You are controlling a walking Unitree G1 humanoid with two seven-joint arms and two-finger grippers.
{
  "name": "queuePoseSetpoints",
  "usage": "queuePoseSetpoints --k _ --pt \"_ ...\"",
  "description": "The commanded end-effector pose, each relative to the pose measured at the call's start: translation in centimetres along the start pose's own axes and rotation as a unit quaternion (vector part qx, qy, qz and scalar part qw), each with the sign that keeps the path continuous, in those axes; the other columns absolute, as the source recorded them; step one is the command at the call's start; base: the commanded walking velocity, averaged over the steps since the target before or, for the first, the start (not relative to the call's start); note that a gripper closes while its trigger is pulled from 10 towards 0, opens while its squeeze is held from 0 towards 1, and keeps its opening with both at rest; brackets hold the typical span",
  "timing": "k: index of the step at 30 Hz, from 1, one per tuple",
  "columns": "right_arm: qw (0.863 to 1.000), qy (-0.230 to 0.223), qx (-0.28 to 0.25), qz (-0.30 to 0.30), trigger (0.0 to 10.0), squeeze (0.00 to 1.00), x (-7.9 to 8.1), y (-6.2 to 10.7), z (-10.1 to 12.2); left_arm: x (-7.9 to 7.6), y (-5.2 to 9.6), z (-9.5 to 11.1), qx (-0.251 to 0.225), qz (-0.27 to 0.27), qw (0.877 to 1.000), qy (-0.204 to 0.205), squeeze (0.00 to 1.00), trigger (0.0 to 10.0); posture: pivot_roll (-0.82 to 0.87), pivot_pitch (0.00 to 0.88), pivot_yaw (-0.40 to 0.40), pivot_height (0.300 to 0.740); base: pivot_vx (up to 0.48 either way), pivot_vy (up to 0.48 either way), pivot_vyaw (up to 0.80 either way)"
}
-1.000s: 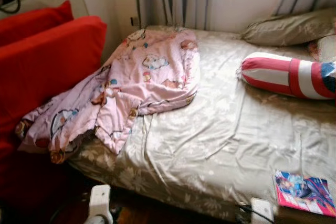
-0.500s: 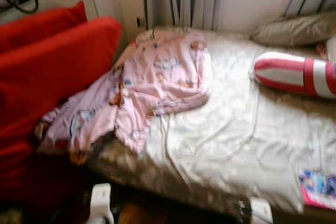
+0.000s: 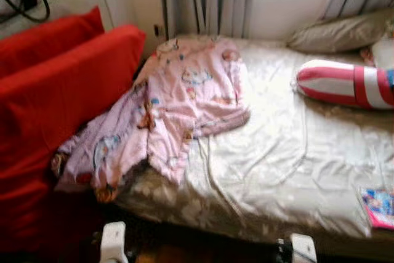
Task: Clean up the room
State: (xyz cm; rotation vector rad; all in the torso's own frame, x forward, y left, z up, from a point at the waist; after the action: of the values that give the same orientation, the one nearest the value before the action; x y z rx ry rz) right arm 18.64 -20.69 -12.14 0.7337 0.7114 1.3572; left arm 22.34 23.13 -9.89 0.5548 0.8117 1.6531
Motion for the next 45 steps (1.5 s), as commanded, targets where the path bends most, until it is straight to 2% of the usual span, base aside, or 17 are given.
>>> queuePoseSetpoints --k 1,6,10,14,16,21,34,45 --pt "1.0 0.002 0.007 -0.008 10.0 0.0 -0.7 0.2 -0.5 0.2 0.1 -0.4 0.008 -0.003 1.0 0.003 0.0 10.0 0.04 0.0 0.019 0.74 0.0 0.337 0.0" --pt "1.0 0.0 0.006 -0.01 10.0 0.0 -0.7 0.1 -0.4 0.7 0.1 -0.3 0.009 0.003 1.0 0.008 0.0 10.0 0.04 0.0 0.016 0.74 0.0 0.34 0.0" --pt "1.0 -0.002 0.005 -0.011 10.0 0.0 -0.7 0.1 -0.3 0.4 0.1 -0.4 0.011 0.003 1.0 0.008 0.0 10.0 0.03 0.01 0.02 0.74 0.0 0.338 0.0" --pt "1.0 -0.004 0.005 -0.011 10.0 0.0 -0.7 0.1 -0.3 -1.0 -0.1 -0.7 0.015 -0.004 1.0 0.007 0.0 10.0 0.03 0.019 0.019 0.74 0.0 0.339 0.0" --pt "1.0 -0.003 0.006 -0.011 10.0 0.0 -0.7 0.1 -0.3 -2.2 -0.2 -0.8 0.017 -0.011 1.0 0.008 0.0 10.0 0.04 0.024 0.017 0.74 0.0 0.339 0.0" --pt "1.0 -0.002 0.006 -0.01 10.0 0.0 -0.7 0.1 -0.2 -3.3 -0.3 -0.9 0.018 -0.015 1.0 0.009 0.0 10.0 0.04 0.027 0.018 0.74 0.0 0.338 0.0" --pt "1.0 0.01 0.008 -0.004 10.0 0.0 -0.6 0.1 -0.2 -2.7 -0.3 -0.8 0.017 -0.013 1.0 0.008 0.0 10.0 0.04 0.023 0.017 0.74 0.0 0.022 0.0" --pt "1.0 0.004 0.003 0.0 10.0 0.0 -0.5 0.1 -0.1 -2.6 -0.2 -1.0 0.018 -0.014 1.0 0.001 0.0 10.0 0.04 0.019 0.016 0.74 0.0 0.0 0.71"
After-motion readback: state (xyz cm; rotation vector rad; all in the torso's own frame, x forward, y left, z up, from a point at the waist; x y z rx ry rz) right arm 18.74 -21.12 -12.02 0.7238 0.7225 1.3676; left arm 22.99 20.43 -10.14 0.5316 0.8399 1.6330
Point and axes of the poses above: a point about 5 cm out from each wrist's last joint towards the gripper, its own y axis pointing back from the gripper into the wrist, its own z axis along the axis of the wrist's last joint, x = y × z, the point moved 4 cm from there along -y, pointing out of the wrist towards the gripper, and after that the axes turned 6 degrees about y, right-handed, at the moved point
